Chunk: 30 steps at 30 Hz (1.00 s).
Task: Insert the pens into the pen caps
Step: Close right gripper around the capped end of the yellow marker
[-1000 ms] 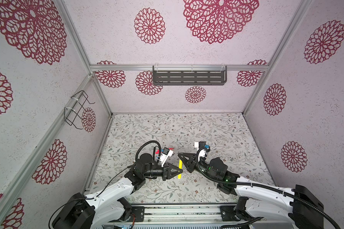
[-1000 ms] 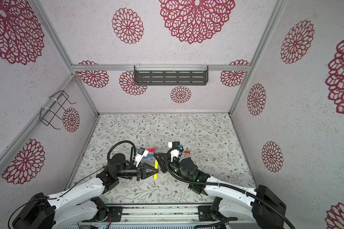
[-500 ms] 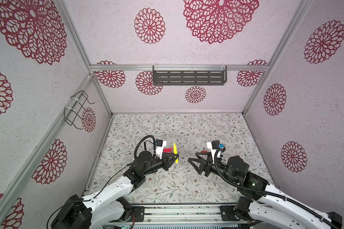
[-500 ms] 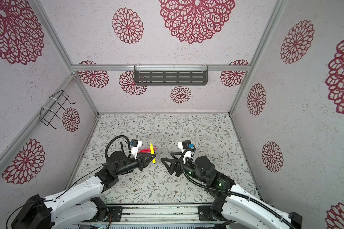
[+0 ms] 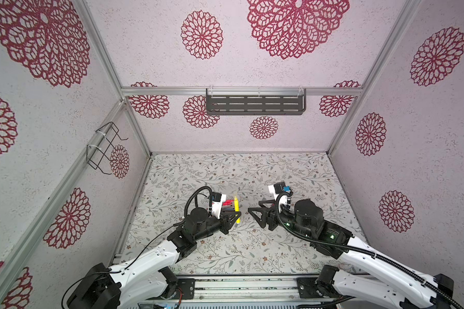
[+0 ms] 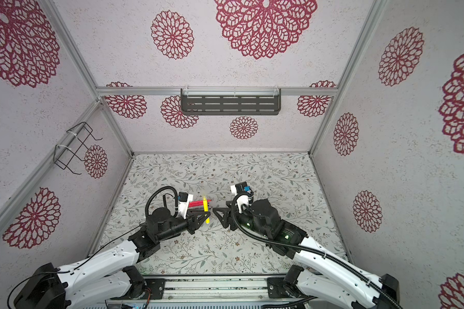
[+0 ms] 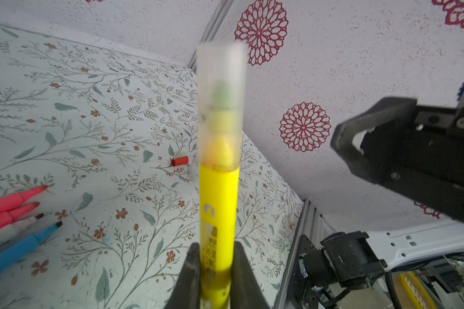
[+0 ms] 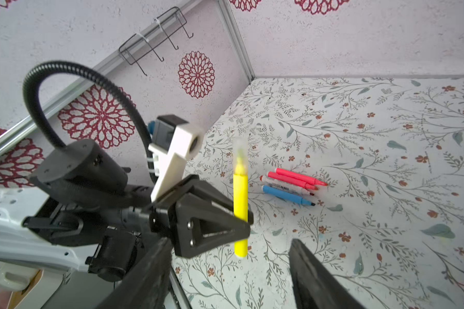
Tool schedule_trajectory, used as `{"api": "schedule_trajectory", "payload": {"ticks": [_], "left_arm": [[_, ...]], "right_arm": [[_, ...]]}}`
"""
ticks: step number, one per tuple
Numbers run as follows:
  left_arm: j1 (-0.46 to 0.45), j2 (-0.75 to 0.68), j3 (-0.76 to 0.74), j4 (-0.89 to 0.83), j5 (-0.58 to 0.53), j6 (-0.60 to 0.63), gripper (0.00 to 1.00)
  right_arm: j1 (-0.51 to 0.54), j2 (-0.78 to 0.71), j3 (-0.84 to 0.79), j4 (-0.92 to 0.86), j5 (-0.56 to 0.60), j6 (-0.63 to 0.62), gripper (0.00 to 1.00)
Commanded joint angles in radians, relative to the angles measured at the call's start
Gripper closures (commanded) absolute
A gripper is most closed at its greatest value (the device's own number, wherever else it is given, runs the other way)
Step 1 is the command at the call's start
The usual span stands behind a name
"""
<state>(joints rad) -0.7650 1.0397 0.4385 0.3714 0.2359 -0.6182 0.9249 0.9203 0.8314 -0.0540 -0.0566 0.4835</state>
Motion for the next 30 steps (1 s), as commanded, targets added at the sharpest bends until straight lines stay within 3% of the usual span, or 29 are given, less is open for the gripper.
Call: {"api": "schedule_trajectory", "payload": {"ticks": [1, 3, 9, 17, 23, 30], "left_arm": [[-0.053, -0.012, 0.035, -0.024, -0.066, 0.041, 1.0], [-0.08, -0.018, 0.035, -0.035, -0.09, 0.051, 1.0], [-0.083, -0.036, 0.035, -0.04, -0.097, 0.052, 1.0], [-0.083, -0.034, 0.046, -0.046, -0.094, 0.051, 1.0], [-0.083, -0.022, 0.07, -0.054, -0.095, 0.057, 1.0], [-0.083, 0.01, 0.087, -0.039, -0.081, 0.058, 1.0]], "right_arm": [[-0.009, 0.104, 0.088, -0.012, -0.009, -0.049, 0.33], [-0.035, 0.217, 0.15, 0.043, -0.061, -0.054, 0.41], [-0.041, 0.289, 0.188, 0.025, -0.089, -0.056, 0.43], [-0.041, 0.315, 0.185, 0.037, -0.146, -0.043, 0.53], [-0.039, 0.339, 0.186, 0.038, -0.184, -0.033, 0.69], [-0.038, 0.347, 0.197, 0.029, -0.212, -0.028, 0.76]]}}
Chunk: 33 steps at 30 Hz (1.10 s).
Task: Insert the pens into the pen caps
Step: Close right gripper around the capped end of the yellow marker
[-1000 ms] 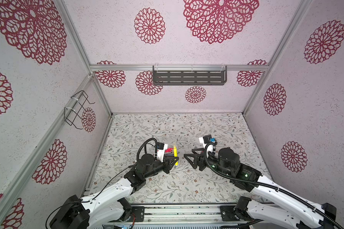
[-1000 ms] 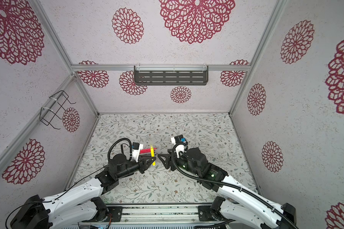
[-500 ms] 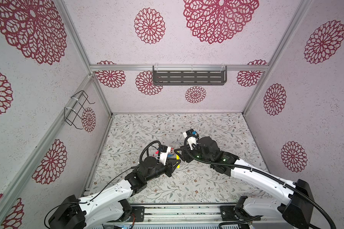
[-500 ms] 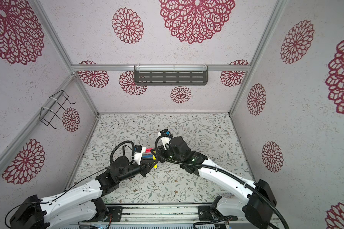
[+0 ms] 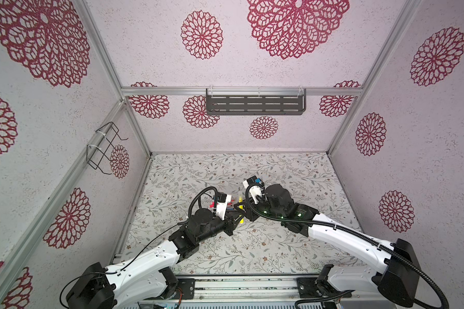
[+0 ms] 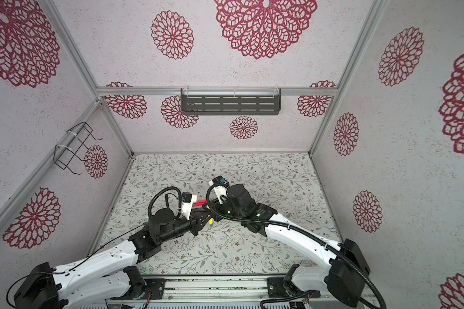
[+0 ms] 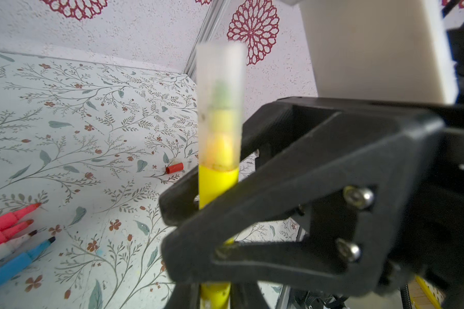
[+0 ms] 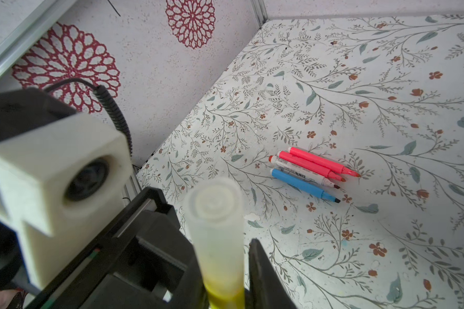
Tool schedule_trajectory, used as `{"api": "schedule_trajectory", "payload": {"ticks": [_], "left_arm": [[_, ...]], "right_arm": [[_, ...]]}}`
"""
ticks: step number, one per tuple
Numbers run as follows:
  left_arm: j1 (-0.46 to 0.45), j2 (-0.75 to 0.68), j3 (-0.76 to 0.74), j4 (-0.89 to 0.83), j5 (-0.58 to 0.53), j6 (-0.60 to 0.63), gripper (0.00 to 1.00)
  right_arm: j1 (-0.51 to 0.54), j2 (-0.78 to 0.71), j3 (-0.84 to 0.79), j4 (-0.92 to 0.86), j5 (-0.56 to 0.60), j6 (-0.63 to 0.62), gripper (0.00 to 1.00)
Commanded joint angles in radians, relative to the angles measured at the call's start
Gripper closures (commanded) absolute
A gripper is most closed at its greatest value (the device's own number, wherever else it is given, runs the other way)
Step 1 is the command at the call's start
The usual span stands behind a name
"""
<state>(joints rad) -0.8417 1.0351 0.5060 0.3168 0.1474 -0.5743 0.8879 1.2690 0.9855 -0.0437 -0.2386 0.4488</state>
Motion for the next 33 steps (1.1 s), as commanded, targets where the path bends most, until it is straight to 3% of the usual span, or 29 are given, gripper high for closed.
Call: {"api": "schedule_trajectory", "payload": {"ticks": [1, 6, 8, 12, 14, 20, 26, 31, 33], "left_arm": [[-0.008, 0.019, 0.015, 0.032, 0.015, 0.008, 1.0], [-0.015, 0.007, 0.02, 0.025, -0.03, -0.004, 1.0], [-0.014, 0.001, 0.026, -0.017, -0.068, 0.032, 1.0], [0.04, 0.039, 0.1, -0.182, 0.026, 0.075, 1.0], [0.038, 0.051, 0.093, -0.175, 0.038, 0.079, 1.0], [0.038, 0.044, 0.003, -0.012, 0.024, 0.004, 1.0], [0.035, 0.037, 0.003, 0.001, 0.014, -0.011, 0.99], [0.035, 0.036, 0.014, 0.007, 0.018, -0.006, 0.98], [0.035, 0.039, 0.024, 0.0, 0.02, -0.006, 0.88]], "right_arm": [[-0.001, 0.001, 0.051, 0.005, -0.034, 0.008, 0.82], [0.006, -0.049, -0.016, 0.049, -0.012, 0.006, 0.88], [-0.003, -0.098, -0.042, 0.02, 0.097, 0.018, 0.89], [-0.088, -0.093, 0.016, -0.04, 0.014, -0.005, 0.89], [-0.088, -0.091, 0.028, -0.052, 0.012, -0.018, 0.89], [-0.089, -0.113, -0.038, 0.022, 0.024, -0.016, 0.75], [-0.089, -0.12, -0.086, 0.086, -0.002, 0.006, 0.91], [-0.089, -0.121, -0.085, 0.086, -0.013, 0.0, 0.95], [-0.089, -0.12, -0.09, 0.095, -0.018, 0.003, 0.98]]}}
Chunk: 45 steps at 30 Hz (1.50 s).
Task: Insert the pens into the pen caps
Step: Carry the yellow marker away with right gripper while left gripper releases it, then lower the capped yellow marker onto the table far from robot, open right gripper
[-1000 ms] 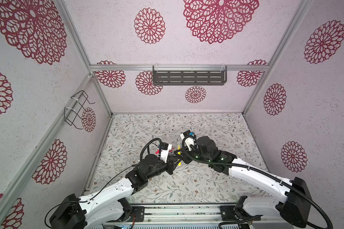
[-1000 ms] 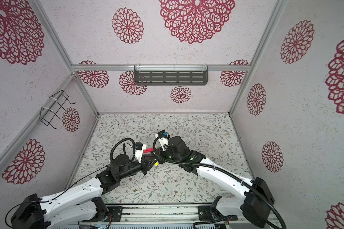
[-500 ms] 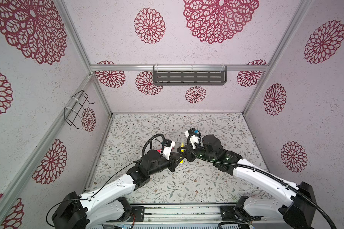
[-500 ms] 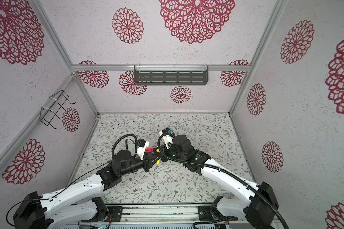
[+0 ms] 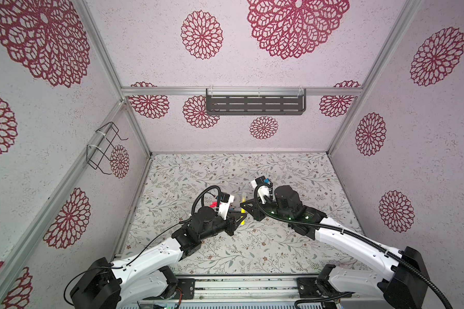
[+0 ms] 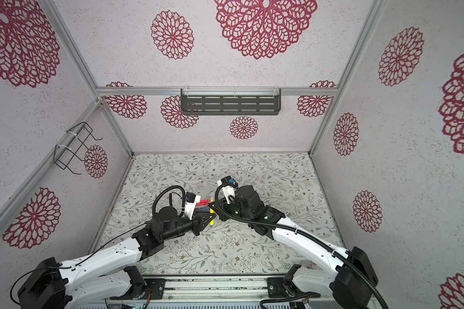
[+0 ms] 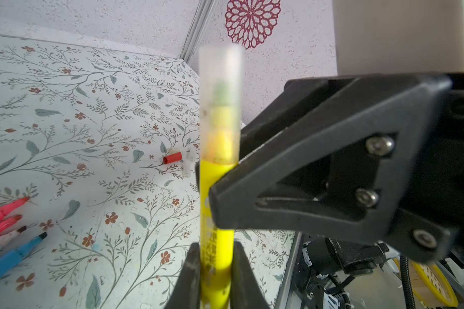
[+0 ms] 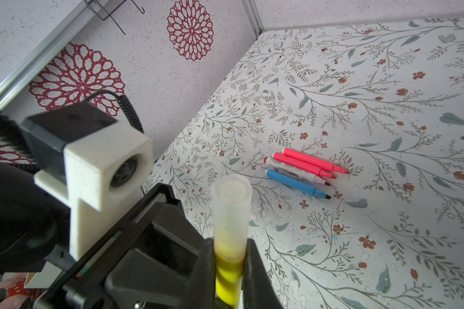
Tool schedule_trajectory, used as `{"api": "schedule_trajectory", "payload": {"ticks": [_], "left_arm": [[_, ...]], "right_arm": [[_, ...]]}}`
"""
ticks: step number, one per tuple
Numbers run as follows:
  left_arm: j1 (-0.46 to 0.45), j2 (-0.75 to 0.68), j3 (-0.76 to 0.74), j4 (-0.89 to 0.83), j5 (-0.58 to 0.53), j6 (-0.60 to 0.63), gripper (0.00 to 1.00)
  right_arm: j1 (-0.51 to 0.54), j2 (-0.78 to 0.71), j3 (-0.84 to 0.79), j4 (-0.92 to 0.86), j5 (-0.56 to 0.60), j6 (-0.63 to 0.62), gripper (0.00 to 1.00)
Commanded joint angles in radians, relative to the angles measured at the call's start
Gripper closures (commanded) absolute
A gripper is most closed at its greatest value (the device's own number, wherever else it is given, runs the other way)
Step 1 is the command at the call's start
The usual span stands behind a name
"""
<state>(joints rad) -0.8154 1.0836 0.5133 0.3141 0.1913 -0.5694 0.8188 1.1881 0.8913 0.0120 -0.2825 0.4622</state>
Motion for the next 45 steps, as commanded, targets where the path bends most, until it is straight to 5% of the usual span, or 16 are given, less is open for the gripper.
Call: {"api": "schedule_trajectory", "payload": {"ticks": [1, 7, 15, 25, 33, 45], "left_arm": [[0.009, -0.008, 0.022, -0.002, -0.028, -0.01, 0.75], [0.009, -0.032, 0.027, -0.056, -0.11, -0.001, 0.19], [0.011, -0.129, 0.029, -0.262, -0.331, 0.013, 0.19], [0.015, -0.221, -0.015, -0.379, -0.383, 0.004, 0.25], [0.017, -0.299, -0.056, -0.404, -0.394, 0.008, 0.27], [0.025, -0.36, -0.083, -0.431, -0.395, -0.014, 0.28]], "right_arm": [[-0.021, -0.038, 0.003, 0.043, 0.031, -0.008, 0.98], [-0.067, -0.015, 0.055, -0.021, 0.125, 0.001, 0.98], [-0.289, 0.28, 0.382, -0.38, 0.218, -0.116, 0.97], [-0.466, 0.921, 1.026, -0.713, 0.273, -0.23, 1.0], [-0.519, 1.24, 1.469, -0.912, 0.294, -0.257, 1.0], [-0.551, 1.347, 1.518, -0.911, 0.324, -0.281, 0.92]]}}
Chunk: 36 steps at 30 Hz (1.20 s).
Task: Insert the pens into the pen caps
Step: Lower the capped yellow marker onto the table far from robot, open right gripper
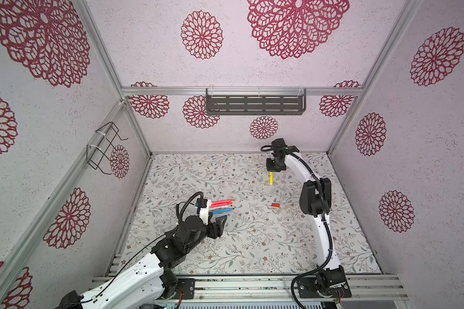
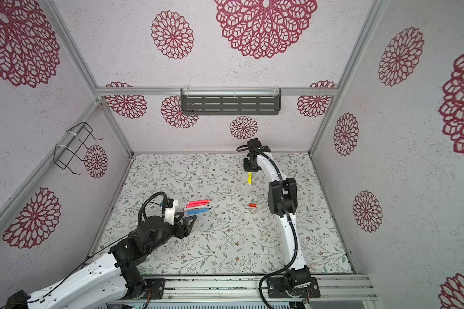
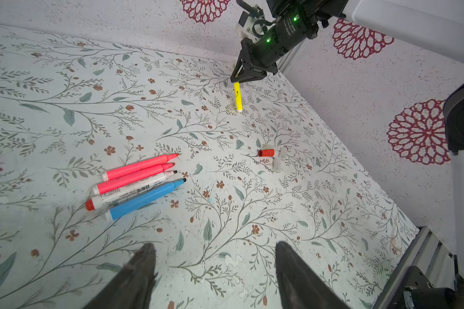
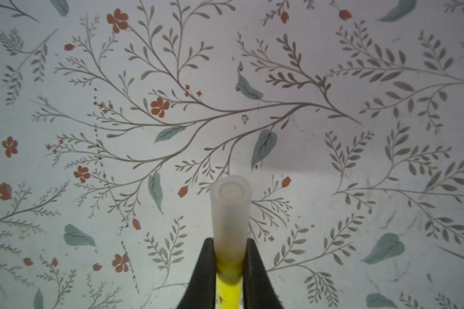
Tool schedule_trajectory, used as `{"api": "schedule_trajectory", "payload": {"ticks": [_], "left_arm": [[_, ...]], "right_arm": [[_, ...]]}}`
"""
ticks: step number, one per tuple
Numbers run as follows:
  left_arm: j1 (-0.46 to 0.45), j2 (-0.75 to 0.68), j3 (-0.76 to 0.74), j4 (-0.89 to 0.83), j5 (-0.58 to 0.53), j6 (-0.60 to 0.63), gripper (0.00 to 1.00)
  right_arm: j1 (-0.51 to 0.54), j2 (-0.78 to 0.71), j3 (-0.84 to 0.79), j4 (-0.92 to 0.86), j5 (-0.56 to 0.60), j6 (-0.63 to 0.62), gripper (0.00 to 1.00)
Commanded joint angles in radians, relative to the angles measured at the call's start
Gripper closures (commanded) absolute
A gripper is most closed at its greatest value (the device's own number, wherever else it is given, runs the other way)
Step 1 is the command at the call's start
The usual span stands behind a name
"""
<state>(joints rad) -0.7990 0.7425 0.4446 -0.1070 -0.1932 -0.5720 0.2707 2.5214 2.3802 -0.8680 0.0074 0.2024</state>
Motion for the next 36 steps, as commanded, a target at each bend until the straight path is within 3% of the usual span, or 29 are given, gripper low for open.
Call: {"api": "schedule_trajectory", "payload": {"ticks": [1, 7, 11, 13, 19, 22, 25, 27, 29, 31, 36], "left_arm": [[0.009, -0.022, -0.016, -0.01, -0.01, -0.014, 0.28], [0.009, -0.036, -0.016, -0.017, -0.014, -0.02, 0.28], [0.009, -0.04, -0.017, -0.017, -0.017, -0.022, 0.28], [0.009, -0.037, -0.012, -0.021, -0.013, -0.022, 0.28], [0.009, -0.026, 0.012, -0.061, -0.015, -0.014, 0.28], [0.011, 0.01, 0.041, -0.105, -0.035, -0.015, 0.28], [0.025, 0.082, 0.084, -0.146, -0.01, -0.008, 0.28], [0.043, 0.136, 0.107, -0.149, 0.033, -0.005, 0.27], [0.062, 0.194, 0.122, -0.137, 0.072, -0.004, 0.27], [0.085, 0.244, 0.138, -0.128, 0.095, 0.0, 0.27], [0.157, 0.377, 0.212, -0.127, 0.14, 0.047, 0.27]], "right_arm": [[-0.004, 0.016, 0.024, -0.026, 0.037, -0.021, 0.91], [-0.005, 0.015, 0.016, 0.003, 0.045, -0.015, 0.81], [-0.006, 0.001, 0.014, 0.003, 0.039, -0.009, 0.58], [-0.005, -0.015, 0.004, 0.002, 0.041, -0.007, 0.52], [0.012, -0.179, -0.126, 0.056, 0.045, 0.005, 0.49], [0.045, -0.33, -0.264, 0.117, 0.049, -0.006, 0.48], [0.092, -0.548, -0.506, 0.269, -0.015, -0.035, 0.46], [0.125, -0.739, -0.748, 0.47, -0.132, -0.076, 0.42], [0.15, -0.928, -0.977, 0.663, -0.308, -0.086, 0.31], [0.163, -1.06, -1.115, 0.749, -0.392, -0.061, 0.28], [0.196, -1.315, -1.376, 0.825, -0.391, -0.01, 0.26]]}}
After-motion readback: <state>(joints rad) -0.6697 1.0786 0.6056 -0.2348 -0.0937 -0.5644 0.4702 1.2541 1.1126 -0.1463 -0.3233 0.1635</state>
